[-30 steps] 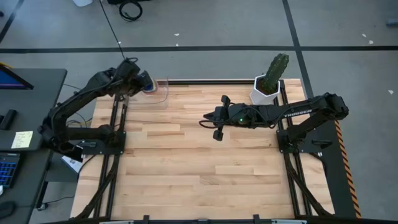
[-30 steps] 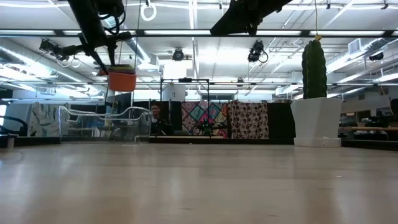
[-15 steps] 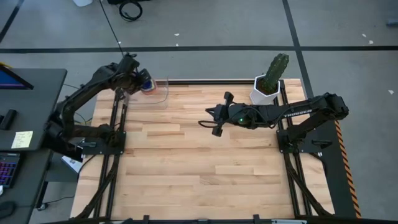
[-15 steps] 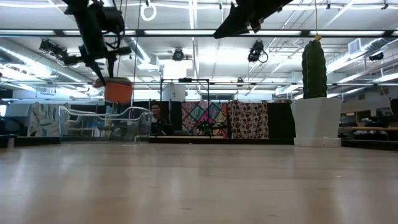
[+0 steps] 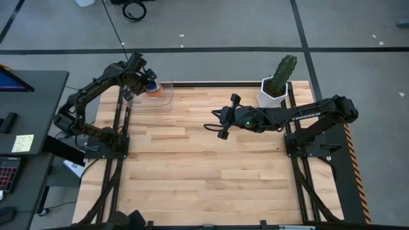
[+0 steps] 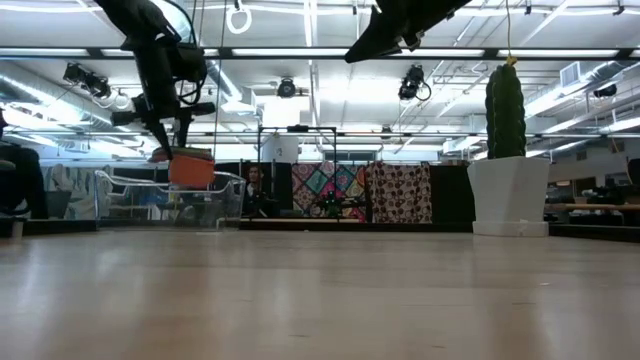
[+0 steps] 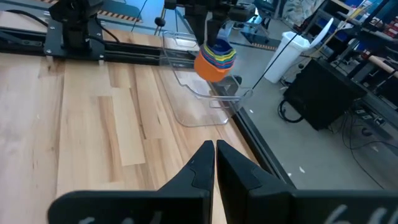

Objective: Nest measuring cups in basket
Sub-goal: Put the stacked nesting measuring cups into the transparent bin

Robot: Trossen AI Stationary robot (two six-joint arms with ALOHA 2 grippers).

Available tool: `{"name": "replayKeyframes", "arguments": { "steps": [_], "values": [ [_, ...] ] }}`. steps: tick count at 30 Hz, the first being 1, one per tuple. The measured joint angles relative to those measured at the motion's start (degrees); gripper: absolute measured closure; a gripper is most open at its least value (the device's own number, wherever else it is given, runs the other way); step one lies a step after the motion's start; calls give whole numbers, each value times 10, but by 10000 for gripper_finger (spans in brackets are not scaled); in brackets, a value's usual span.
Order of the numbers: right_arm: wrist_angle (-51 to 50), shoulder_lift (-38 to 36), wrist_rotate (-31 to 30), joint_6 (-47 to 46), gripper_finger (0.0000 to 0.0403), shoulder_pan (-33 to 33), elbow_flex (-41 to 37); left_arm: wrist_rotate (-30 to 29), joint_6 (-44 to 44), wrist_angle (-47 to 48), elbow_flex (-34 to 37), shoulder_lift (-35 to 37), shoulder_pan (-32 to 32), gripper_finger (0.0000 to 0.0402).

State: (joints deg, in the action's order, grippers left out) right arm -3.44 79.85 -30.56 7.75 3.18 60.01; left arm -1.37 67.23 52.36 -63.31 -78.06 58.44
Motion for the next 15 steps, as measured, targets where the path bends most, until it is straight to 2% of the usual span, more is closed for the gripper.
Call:
{"name": "replayKeyframes", "arguments": {
  "steps": [15],
  "values": [
    [0,0,0,15,380,0,0,-3,11,34,0,-14,22,316]
  ]
}}
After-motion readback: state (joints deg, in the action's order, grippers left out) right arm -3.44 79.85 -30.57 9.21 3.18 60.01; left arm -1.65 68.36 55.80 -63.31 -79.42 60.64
